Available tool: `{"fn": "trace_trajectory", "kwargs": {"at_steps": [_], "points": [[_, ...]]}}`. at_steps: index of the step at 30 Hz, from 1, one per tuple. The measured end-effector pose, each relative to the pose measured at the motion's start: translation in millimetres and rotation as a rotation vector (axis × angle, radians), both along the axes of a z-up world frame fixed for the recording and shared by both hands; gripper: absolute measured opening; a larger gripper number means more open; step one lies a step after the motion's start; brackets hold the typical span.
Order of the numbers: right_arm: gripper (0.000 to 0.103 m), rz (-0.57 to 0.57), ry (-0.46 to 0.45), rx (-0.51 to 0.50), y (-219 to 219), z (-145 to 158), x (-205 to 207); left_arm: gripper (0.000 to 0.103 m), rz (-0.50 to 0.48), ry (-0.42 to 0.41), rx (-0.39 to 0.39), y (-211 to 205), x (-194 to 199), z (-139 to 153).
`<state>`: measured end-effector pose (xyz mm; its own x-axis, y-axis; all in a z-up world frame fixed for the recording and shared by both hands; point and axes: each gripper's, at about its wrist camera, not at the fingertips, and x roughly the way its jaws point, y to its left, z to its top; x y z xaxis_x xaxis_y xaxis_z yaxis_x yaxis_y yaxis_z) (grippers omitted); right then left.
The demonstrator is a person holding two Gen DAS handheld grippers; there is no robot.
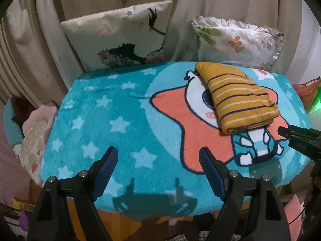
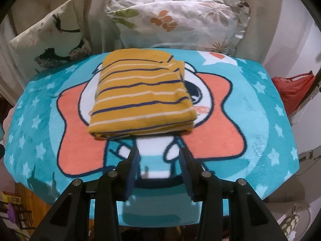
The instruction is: Fold small clothes
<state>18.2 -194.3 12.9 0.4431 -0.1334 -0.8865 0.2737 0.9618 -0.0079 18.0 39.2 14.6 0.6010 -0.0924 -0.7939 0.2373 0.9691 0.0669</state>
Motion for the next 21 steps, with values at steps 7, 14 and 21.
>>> {"fn": "trace_trajectory", "kwargs": {"at_steps": [7,14,21], "points": [[0.047,0.023,0.017,-0.002,17,-4,5,0.082,0.005,0.073,-0.036,11,3,-11],[0.048,0.021,0.031,-0.002,22,-7,2,0.082,-0.001,0.135,-0.060,13,5,-21],[0.048,0.006,0.038,0.007,17,-10,-6,0.082,-0.021,0.145,-0.067,8,0,-22]]}}
